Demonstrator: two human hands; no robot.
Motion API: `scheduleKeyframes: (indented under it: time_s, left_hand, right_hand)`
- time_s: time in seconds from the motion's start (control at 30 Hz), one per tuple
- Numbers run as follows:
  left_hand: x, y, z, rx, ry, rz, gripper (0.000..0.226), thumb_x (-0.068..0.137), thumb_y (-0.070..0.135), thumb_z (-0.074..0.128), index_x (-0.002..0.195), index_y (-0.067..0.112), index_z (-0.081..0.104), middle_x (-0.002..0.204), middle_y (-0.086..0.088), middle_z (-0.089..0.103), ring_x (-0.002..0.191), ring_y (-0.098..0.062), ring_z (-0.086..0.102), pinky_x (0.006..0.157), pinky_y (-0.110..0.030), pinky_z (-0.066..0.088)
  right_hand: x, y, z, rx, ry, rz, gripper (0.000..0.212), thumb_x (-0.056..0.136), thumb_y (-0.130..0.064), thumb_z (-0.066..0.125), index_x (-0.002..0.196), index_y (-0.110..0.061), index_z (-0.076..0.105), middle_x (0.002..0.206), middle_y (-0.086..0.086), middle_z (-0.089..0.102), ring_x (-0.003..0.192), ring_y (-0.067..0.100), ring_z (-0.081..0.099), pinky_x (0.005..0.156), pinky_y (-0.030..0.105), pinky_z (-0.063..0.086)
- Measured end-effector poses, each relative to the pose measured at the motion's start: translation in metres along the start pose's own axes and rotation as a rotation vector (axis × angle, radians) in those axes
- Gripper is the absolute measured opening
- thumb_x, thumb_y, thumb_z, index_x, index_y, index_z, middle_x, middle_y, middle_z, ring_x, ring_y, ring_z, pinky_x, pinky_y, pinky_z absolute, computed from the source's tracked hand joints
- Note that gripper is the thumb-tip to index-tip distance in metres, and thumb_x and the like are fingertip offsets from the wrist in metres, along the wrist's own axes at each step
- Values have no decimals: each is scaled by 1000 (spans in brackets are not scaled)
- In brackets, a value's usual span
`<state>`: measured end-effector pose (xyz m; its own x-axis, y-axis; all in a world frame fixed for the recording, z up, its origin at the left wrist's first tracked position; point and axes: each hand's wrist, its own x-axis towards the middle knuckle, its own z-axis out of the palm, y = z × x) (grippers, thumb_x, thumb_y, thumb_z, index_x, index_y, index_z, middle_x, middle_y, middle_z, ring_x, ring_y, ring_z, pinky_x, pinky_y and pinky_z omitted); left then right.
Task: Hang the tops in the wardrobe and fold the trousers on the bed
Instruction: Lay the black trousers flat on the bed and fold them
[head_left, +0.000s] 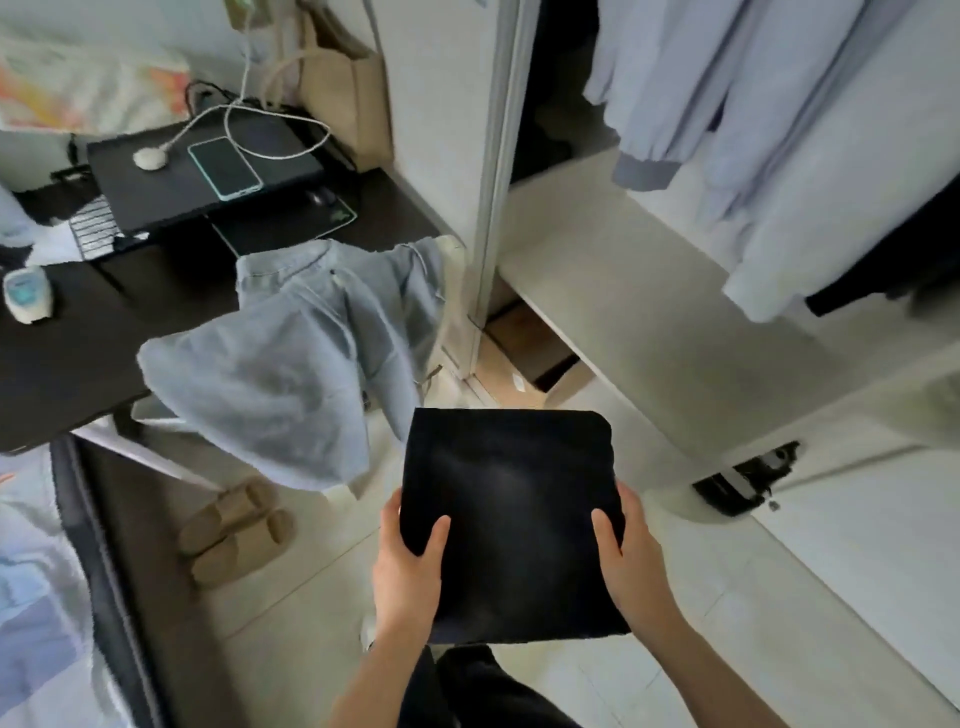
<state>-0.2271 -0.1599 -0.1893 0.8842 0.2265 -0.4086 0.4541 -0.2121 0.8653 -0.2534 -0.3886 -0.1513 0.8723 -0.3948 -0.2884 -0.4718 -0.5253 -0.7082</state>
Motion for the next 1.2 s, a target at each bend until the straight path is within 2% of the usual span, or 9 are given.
scheduleKeyframes:
  time_s: [0.17,0.33,0.67,0.77,0.87,0.97,1.03,1.1,1.2]
  left_hand:
    - [37,25,45,99,-151,31,56,90,41,65,138,43,36,106,33,51,107,-8,53,92,-28,45]
    - [95,59,95,236,-345,53,60,94,39,60,145,36,29,130,6,56,117,-20,57,98,-38,50]
    - [257,156,248,303,-740,281,72,87,24,72,147,26,31,128,15,49,125,-15,50,98,-26,42]
    - [293,178,303,248,-786,385,73,88,21,71,148,31,32,131,19,48,123,-7,46,103,-28,39]
    - [317,171,349,318,-795,426,83,91,16,67,152,40,17,145,11,46,128,-12,45,106,-35,40]
    - [331,140,375,661,-950,472,90,89,12,66,156,33,9,159,0,27,140,-24,36,109,-36,36]
    - [333,118,381,978,-1036,596,85,90,21,66,156,30,14,165,-2,2,146,-30,23,115,-40,33]
    - [333,104,383,1126,-997,720,86,90,28,66,156,33,10,164,-1,-7,146,-33,17,111,-44,39]
    - [333,92,383,1261,-888,921,95,90,28,67,154,39,-3,163,-7,-10,142,-34,22,99,-41,49]
  right_hand:
    - [18,13,-19,50,40,192,56,98,-34,48,148,-25,24,143,-1,45,127,25,49,103,37,41]
    - [65,14,-28,44,135,337,56,98,-38,47,147,-26,23,145,-1,43,128,26,48,104,40,42]
    - [235,26,-63,110,467,407,53,98,-37,48,145,-17,31,132,6,56,117,30,55,90,33,43]
    - [289,45,-76,223,683,347,49,97,-28,52,141,-14,35,132,8,56,119,25,54,91,24,40]
    - [330,79,-77,154,776,394,47,96,-22,55,139,-6,41,132,13,56,119,27,55,88,16,37]
    - [349,114,-64,5,636,583,58,97,-24,54,146,-5,32,137,19,53,122,33,53,94,32,42]
    - [348,127,-50,-93,434,506,68,95,-30,56,152,-13,23,147,18,40,130,33,44,100,36,39]
    - [345,132,-37,-193,270,427,77,92,-40,59,154,-26,14,153,19,23,136,36,34,105,40,36]
    - [343,137,-25,-371,163,446,90,86,-50,62,152,-37,3,155,23,0,136,44,27,106,45,36]
